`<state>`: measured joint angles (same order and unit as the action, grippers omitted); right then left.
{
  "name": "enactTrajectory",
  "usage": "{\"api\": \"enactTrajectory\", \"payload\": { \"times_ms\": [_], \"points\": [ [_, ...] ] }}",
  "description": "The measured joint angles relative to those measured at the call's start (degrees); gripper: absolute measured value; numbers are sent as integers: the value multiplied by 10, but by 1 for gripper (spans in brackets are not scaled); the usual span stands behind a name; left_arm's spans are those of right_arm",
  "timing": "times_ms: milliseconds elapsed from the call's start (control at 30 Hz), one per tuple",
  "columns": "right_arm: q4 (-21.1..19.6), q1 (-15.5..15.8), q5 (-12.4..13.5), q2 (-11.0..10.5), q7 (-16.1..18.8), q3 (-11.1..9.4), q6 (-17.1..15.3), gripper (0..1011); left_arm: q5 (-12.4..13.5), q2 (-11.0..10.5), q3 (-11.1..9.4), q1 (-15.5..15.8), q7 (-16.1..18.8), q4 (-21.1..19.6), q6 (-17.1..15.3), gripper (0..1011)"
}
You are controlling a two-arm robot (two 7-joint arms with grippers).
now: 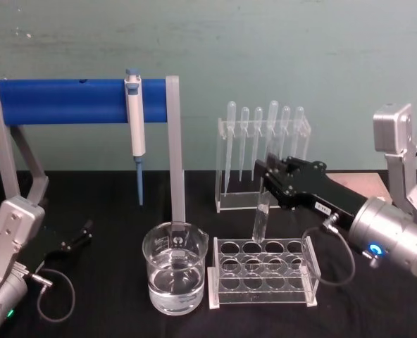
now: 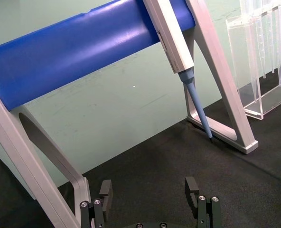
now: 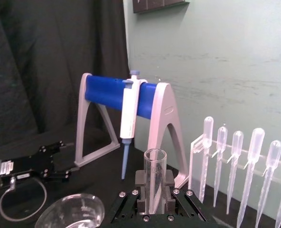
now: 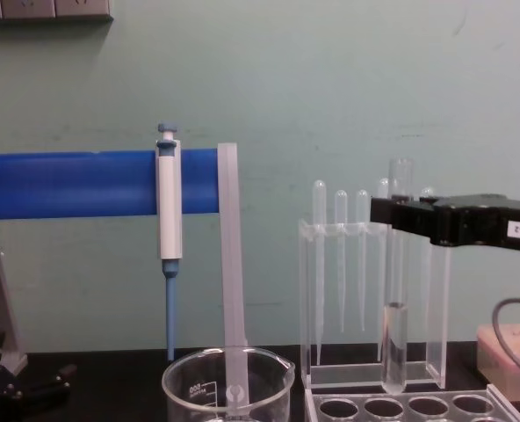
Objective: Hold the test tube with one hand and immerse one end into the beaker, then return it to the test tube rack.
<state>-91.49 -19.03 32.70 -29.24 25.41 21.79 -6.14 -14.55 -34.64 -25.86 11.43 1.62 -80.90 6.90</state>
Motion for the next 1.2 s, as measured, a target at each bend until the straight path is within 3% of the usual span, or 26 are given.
{"api": "enactTrajectory", "payload": {
  "times_ms": [433,933,1200],
  "points": [
    [-22,30,0,-12,3,-4,12,225,0,0,0,0,0,0,0,1000],
    [20,9,-14,10,12,12,24,225,0,0,0,0,0,0,0,1000],
    [51,5,-34,24,16,21,48,224,0,0,0,0,0,0,0,1000]
  ]
}}
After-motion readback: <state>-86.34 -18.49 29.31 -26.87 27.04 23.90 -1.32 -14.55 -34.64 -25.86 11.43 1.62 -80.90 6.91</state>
